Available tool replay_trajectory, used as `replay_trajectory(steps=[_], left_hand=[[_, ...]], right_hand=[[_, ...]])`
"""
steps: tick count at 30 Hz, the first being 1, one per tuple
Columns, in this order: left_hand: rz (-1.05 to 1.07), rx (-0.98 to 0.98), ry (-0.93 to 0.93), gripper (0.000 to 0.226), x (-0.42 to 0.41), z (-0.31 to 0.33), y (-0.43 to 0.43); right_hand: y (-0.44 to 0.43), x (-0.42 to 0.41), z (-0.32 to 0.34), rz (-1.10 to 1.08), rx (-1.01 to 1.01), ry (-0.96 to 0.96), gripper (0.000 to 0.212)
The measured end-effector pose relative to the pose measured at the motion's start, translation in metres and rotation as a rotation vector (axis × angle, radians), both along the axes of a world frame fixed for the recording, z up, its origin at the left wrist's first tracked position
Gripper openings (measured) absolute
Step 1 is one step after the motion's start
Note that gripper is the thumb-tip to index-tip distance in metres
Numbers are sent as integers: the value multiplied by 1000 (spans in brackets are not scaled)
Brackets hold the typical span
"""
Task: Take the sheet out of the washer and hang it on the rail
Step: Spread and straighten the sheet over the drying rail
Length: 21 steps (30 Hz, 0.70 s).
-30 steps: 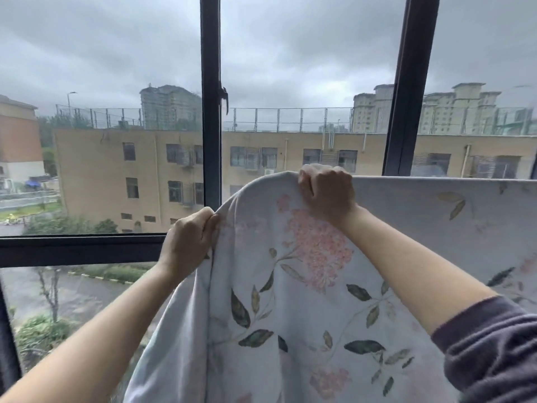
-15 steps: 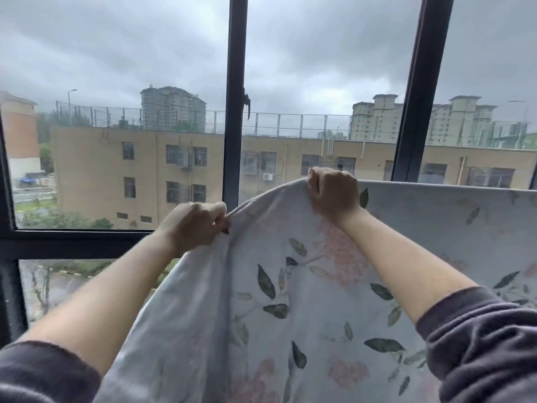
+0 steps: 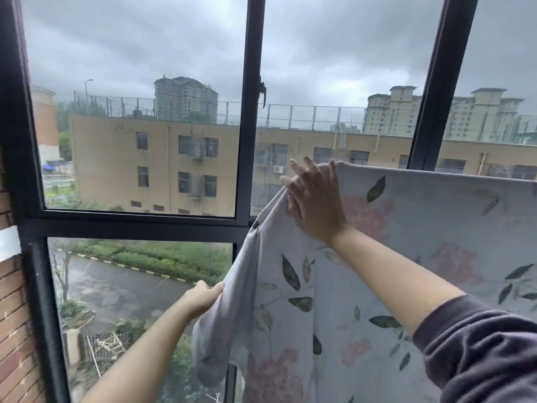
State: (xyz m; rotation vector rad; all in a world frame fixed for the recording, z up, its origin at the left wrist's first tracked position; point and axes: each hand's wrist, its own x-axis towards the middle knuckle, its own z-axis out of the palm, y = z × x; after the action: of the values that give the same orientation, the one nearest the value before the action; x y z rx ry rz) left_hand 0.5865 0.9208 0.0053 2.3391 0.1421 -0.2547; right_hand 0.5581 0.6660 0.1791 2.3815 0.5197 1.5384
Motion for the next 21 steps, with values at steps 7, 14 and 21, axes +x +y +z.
replay_trajectory(steps=[7,14,21], left_hand=[[178,-705,586,85,-30,-51,7],[515,-1255,-345,22,-3,43,69],[558,-1018,-839,11,-11,185,125]], right_hand=[[27,-1,-27,-23,-170,100,34],[25,-6,-21,-16,-128,66,32],[29,-6,-14,-3,-72,32,41]])
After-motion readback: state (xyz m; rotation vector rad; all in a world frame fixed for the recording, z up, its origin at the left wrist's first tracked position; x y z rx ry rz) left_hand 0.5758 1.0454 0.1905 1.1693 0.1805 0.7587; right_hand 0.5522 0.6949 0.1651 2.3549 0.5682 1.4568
